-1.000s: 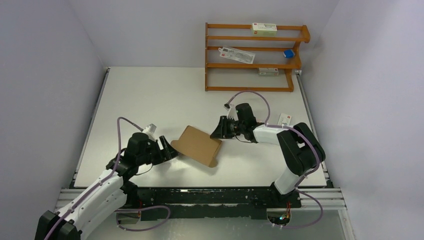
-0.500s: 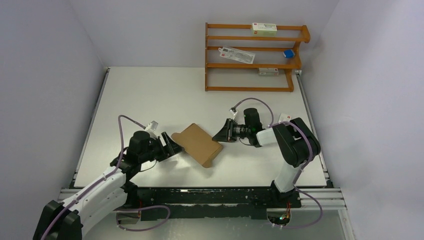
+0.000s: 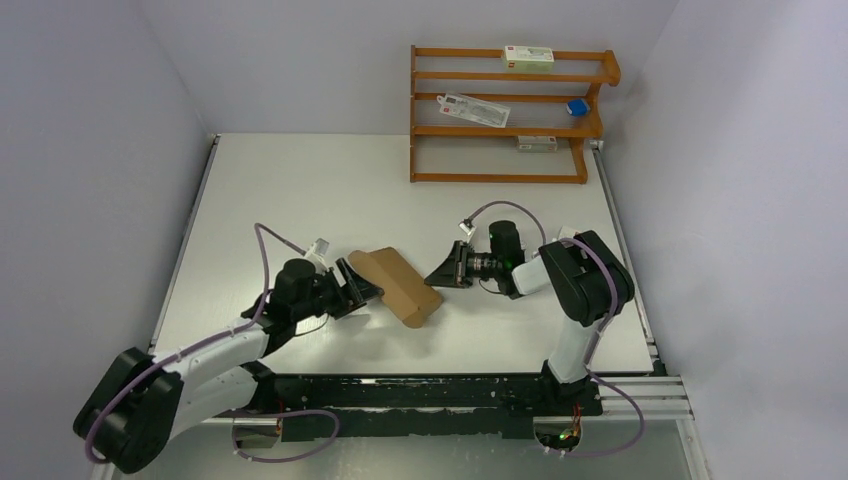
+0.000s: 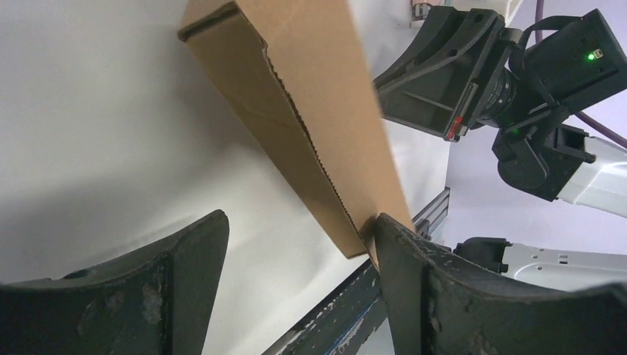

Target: Fold the paper box

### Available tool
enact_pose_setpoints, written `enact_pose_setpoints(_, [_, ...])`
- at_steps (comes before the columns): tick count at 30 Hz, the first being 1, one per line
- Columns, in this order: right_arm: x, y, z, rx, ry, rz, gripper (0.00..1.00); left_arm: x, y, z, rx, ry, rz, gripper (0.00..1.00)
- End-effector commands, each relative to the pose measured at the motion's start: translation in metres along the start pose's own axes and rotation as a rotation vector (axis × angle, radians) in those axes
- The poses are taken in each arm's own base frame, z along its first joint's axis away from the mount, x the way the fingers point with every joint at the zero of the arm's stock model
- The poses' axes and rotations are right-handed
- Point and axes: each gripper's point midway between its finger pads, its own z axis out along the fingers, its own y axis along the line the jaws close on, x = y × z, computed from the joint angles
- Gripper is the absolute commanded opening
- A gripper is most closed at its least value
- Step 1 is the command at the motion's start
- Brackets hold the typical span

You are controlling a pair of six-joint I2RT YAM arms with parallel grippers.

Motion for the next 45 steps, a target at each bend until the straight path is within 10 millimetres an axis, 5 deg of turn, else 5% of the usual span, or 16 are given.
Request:
enact_pose_setpoints(1, [0.03, -0.034, -0.002, 0.095, 0.043, 0.095, 0.13, -0.011, -0.025, 0.014, 0.068, -0.044, 0.018, 0.76])
enact_pose_setpoints(13, [0.028, -0.033, -0.004, 0.11, 0.045, 0.054, 0.13, -0.011, -0.054, 0.025, 0.092, -0.06, 0.056, 0.75])
enact_pose_setpoints(17, [0.018, -0.028, -0.011, 0.149, 0.006, 0.007, 0.16, -0.011, -0.045, 0.022, 0.063, -0.078, 0.048, 0.75])
enact_pose_setpoints(26, [-0.016, 0.006, -0.037, 0.211, -0.146, -0.115, 0.44, 0.0, 0.001, 0.014, -0.056, -0.095, 0.051, 0.75])
enact_pose_setpoints(31, [-0.011, 0.021, -0.035, 0.144, -0.141, -0.105, 0.54, 0.005, 0.012, 0.017, -0.077, -0.08, 0.06, 0.73])
enact_pose_setpoints(45, [0.016, 0.015, -0.01, 0.074, -0.053, -0.058, 0.52, 0.024, 0.041, 0.03, -0.136, -0.005, 0.06, 0.65])
